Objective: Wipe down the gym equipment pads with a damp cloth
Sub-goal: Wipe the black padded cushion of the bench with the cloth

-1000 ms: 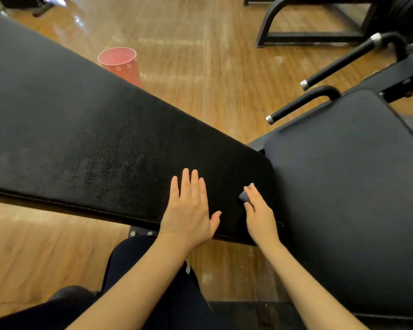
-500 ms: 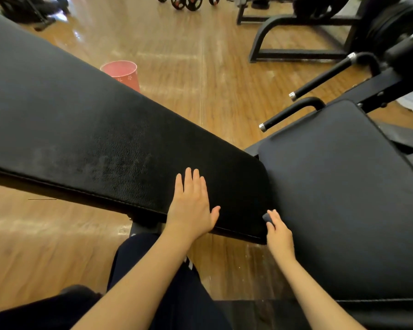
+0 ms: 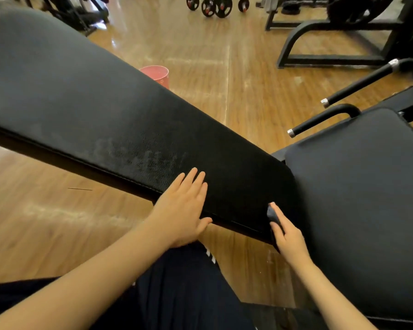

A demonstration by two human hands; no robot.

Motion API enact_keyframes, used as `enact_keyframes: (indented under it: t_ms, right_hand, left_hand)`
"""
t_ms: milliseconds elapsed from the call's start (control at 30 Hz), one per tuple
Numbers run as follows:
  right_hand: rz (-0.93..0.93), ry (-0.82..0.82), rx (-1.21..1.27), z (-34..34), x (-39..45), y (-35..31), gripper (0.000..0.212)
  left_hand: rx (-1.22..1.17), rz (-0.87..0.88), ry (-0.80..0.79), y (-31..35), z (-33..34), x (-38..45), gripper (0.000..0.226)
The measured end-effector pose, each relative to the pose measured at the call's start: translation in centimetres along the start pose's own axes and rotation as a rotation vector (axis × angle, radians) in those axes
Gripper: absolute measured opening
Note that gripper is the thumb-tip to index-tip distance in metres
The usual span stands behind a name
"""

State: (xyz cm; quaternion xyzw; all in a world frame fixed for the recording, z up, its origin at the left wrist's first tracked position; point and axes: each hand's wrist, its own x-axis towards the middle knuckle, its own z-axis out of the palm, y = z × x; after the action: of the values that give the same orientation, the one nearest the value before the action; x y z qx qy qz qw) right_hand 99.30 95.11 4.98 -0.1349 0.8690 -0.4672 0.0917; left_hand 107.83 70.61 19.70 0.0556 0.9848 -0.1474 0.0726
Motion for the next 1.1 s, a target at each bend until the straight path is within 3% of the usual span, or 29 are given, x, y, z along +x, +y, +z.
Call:
enact_keyframes:
  t_ms: [67,133,400,533,800,967,1100]
  right_hand:
    - [-0.003,0.018,-0.002,0.6,0.0,-0.3,0.053]
    - [-0.034,0.045,0.015,1.5,-0.3,-1.3,0.053]
    - [-0.535,-0.049,-0.014,6.7,1.2,-11.2,0.052]
    - [-0.653,-0.120,-0.106,5.8,1.4,-9.9,0.058]
    - [-0.531,-0.014,-0.204,4.1,-0.3,-5.8,0.060]
    - [-0.702,-0.011,-0.137,8.4,0.6,-14.7,0.047]
    - [-0.716,-0.057,-0.107,10.1,1.5,-19.1,0.048]
  left_hand:
    - [0.019,-0.029,0.171,-3.2,0.2,-3.1,0.076]
    - [0.048,-0.047,0.216,-5.8,0.7,-5.3,0.076]
    - [0.088,-0.051,0.161,-7.1,3.0,-5.2,0.098]
    - [0.063,-0.070,0.135,-6.9,2.6,-5.5,0.099]
    - [0.062,-0.073,0.205,-6.8,2.8,-5.6,0.099]
    - [0.042,-0.062,0.199,-6.6,2.5,-5.3,0.100]
    - [0.095,-0.084,0.222,-6.3,1.1,-5.6,0.095]
